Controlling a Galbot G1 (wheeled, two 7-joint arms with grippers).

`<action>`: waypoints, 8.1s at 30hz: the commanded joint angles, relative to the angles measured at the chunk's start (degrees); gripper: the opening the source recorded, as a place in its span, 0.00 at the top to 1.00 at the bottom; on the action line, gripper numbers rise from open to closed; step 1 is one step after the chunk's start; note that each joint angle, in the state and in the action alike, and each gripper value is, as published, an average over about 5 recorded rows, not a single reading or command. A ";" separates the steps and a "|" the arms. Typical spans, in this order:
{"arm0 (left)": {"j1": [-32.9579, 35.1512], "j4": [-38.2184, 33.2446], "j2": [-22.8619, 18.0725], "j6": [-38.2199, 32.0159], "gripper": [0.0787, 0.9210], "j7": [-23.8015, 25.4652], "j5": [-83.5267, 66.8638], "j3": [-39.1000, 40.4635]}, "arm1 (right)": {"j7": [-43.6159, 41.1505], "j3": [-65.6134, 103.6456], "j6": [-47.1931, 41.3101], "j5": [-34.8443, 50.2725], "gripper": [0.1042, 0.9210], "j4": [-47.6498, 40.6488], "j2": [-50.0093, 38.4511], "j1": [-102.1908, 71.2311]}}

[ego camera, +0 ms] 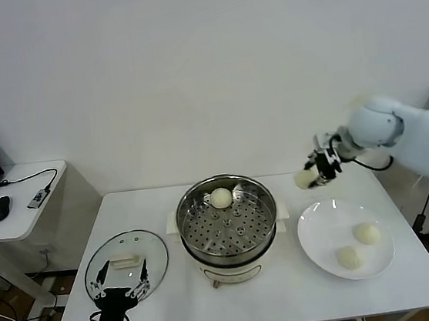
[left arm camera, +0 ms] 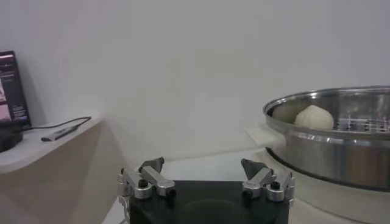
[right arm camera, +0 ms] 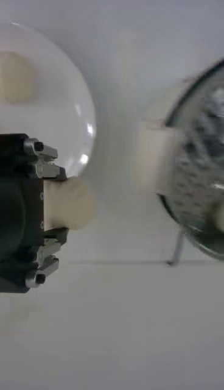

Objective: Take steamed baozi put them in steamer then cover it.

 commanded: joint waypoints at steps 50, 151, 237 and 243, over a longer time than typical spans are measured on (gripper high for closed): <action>-0.50 0.18 -0.26 -0.16 0.12 0.09 -0.43 -1.94 | -5.49 -4.24 -3.59 4.33 0.12 -5.66 16.47 2.34; -0.73 0.17 -0.19 -0.18 0.12 -0.09 1.15 0.42 | -8.19 11.15 7.32 -5.93 0.41 0.02 -7.01 -2.10; -2.02 0.36 0.76 -0.43 0.12 0.02 0.05 -0.59 | -10.48 29.39 12.27 -26.86 0.12 -0.72 -22.81 -38.07; -1.80 0.46 0.57 -0.41 0.12 -0.03 0.46 -0.47 | -10.20 41.69 14.10 -30.73 0.12 -4.17 -20.90 -52.45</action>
